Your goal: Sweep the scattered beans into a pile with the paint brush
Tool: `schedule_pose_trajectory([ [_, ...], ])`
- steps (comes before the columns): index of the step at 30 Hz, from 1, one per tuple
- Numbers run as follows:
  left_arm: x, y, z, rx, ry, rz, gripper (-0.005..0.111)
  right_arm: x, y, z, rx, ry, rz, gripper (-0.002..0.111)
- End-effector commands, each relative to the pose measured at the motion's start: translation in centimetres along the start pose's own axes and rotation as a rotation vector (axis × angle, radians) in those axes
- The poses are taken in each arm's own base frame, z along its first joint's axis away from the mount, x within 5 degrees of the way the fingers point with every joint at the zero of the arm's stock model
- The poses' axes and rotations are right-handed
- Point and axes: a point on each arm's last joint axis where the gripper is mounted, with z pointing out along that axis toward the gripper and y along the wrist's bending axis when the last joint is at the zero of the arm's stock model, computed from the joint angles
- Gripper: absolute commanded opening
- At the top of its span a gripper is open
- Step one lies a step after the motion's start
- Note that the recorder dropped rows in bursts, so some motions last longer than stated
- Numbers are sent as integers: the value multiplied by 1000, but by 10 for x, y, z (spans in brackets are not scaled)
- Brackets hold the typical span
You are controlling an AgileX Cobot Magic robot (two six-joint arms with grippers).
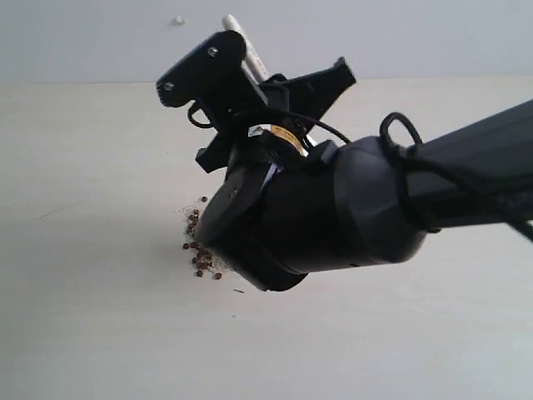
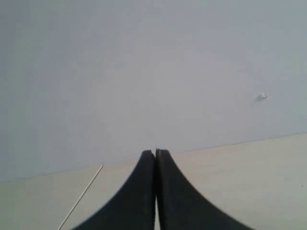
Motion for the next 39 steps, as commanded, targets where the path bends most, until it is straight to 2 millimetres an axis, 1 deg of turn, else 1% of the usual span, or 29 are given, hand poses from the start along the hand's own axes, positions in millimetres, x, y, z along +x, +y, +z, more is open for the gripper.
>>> schedule_pose_trajectory([
  [1,1,-1,0,12,-3,-2,0,25,16,8,58,-36,134,0],
  [3,1,-1,0,12,-3,-2,0,34,27,12,42,-48,88,0],
  [6,1,-1,0,12,-3,-2,0,50,38,17,42,-17,44,0],
  [9,1,-1,0,12,-3,-2,0,60,43,19,46,7,26,0],
  [13,1,-1,0,12,-3,-2,0,64,48,19,7,32,31,0],
  [17,1,-1,0,12,-3,-2,0,64,55,19,-65,28,27,0],
  [19,1,-1,0,12,-3,-2,0,64,57,19,-87,33,60,0],
  [26,1,-1,0,12,-3,-2,0,64,58,19,-94,35,79,0],
  [29,1,-1,0,12,-3,-2,0,65,61,19,-132,48,99,0],
  [32,1,-1,0,12,-3,-2,0,61,68,19,-187,67,133,0],
  [39,1,-1,0,12,-3,-2,0,43,79,24,-218,70,207,0],
])
